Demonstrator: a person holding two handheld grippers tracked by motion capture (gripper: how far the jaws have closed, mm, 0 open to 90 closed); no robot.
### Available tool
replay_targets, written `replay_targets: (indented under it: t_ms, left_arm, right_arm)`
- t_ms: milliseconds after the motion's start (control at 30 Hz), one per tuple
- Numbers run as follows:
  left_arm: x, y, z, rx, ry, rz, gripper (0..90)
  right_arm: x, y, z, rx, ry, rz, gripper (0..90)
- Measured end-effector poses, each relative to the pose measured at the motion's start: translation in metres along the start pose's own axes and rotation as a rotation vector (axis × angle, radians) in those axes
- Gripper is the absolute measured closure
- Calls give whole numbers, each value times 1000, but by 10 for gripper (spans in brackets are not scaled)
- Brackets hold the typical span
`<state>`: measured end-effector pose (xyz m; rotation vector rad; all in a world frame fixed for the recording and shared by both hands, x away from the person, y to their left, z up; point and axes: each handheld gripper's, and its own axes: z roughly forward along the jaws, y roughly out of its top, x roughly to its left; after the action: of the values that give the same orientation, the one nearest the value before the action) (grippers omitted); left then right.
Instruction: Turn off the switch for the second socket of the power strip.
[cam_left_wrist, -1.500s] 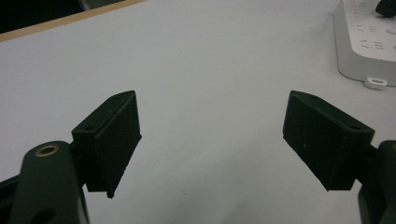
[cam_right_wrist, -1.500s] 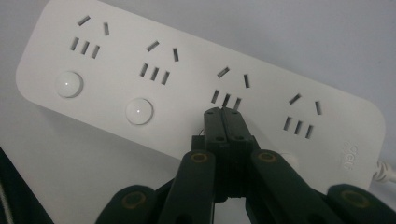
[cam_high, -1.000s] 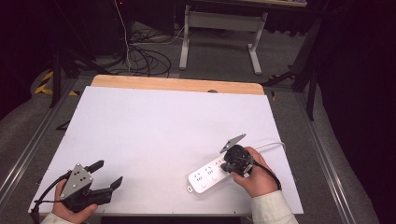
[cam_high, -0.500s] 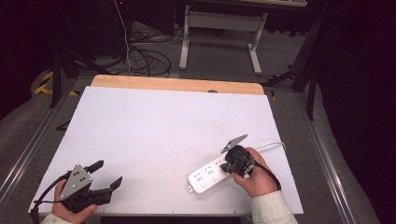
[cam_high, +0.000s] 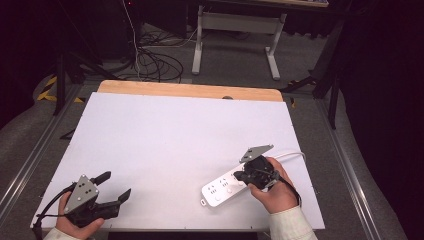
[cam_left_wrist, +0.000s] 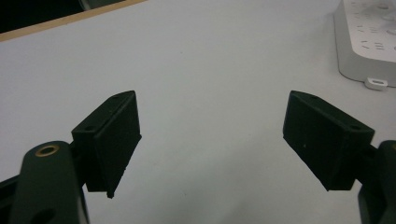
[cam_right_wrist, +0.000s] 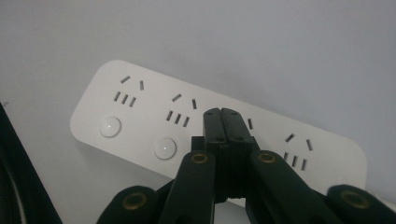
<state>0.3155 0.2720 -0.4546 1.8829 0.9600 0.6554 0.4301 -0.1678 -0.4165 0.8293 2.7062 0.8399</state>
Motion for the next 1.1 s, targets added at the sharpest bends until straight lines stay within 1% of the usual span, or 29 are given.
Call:
replay_targets:
  t_ms: [133,367,500,533,667,800,867,967,1000,1100]
  left_arm:
    - [0,0,-1,1,0,2,196]
    - [0,0,0,1,0,3,196]
    - [0,0,0,0,-1,3,196]
    - [0,0,0,0,-1,3,196]
    - [0,0,0,0,-1,3,196]
    - [0,0,-1,0,-1,3,196]
    - [0,0,-1,-1,-2,3,196]
    - [0,0,-1,-1,-1,3,196]
    - [0,0,-1,-1,-2,3,197]
    - [0,0,-1,-1,-1,3,197]
  right_arm:
    - [2,1,-7,-25,-12,-7,900]
    - [4,2,-8,-29,-12,-15,900]
    - [5,3,-9,-37,-20,-18,899]
    - [5,3,-10,-40,-21,-18,863]
    - [5,4,-12,-52,-24,-20,763]
    - [6,5,-15,-91,-42,-26,602]
    - [6,4,-17,-120,-50,-32,544]
    - [6,4,-20,-160,-46,-43,513]
    - [6,4,-21,-170,-36,-50,506]
    - [7,3,-22,-180,-28,-54,502]
